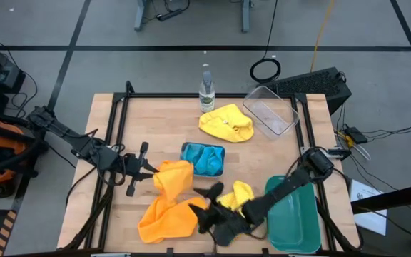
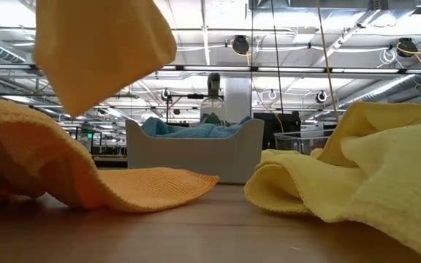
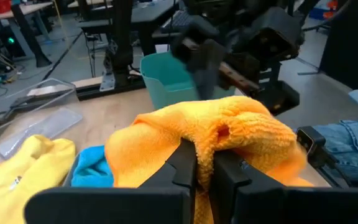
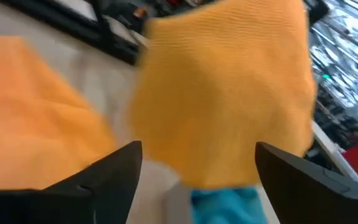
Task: Sort microfiber towel by color & place in baskets
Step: Put the top orange towel in the transparent container
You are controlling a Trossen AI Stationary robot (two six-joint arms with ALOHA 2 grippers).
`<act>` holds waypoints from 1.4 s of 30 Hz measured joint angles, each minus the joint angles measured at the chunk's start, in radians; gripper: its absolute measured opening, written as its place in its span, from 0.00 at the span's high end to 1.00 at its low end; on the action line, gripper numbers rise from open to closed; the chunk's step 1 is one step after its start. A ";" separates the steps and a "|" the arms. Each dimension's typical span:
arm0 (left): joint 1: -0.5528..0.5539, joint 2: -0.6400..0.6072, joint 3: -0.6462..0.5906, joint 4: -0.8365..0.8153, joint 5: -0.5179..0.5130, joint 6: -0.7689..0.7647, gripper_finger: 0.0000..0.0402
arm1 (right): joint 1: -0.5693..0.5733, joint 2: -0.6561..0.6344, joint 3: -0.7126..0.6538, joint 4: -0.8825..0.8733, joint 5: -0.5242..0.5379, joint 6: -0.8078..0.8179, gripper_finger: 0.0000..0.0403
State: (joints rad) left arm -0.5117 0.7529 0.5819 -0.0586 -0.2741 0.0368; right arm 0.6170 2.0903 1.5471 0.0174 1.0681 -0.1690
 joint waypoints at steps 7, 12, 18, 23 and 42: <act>0.000 0.000 0.000 0.000 0.000 0.022 0.93 | 0.080 -0.019 0.000 0.166 0.144 -0.014 0.25; 0.000 0.011 0.000 0.049 0.000 0.023 0.93 | 0.021 -0.016 0.000 0.266 0.098 -0.127 0.21; 0.000 0.050 0.000 0.093 0.002 0.034 0.93 | -0.110 -0.015 0.000 0.317 -0.127 -0.068 0.16; 0.000 0.096 0.000 0.153 0.064 0.059 0.93 | -0.201 -0.014 0.000 0.283 -0.285 0.016 0.21; 0.001 0.162 0.000 0.185 0.216 0.095 0.93 | -0.182 -0.026 0.000 0.283 -0.245 -0.127 0.96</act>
State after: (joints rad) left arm -0.5106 0.9154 0.5823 0.1267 -0.0579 0.1321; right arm 0.4354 2.0648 1.5467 0.3008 0.8231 -0.2965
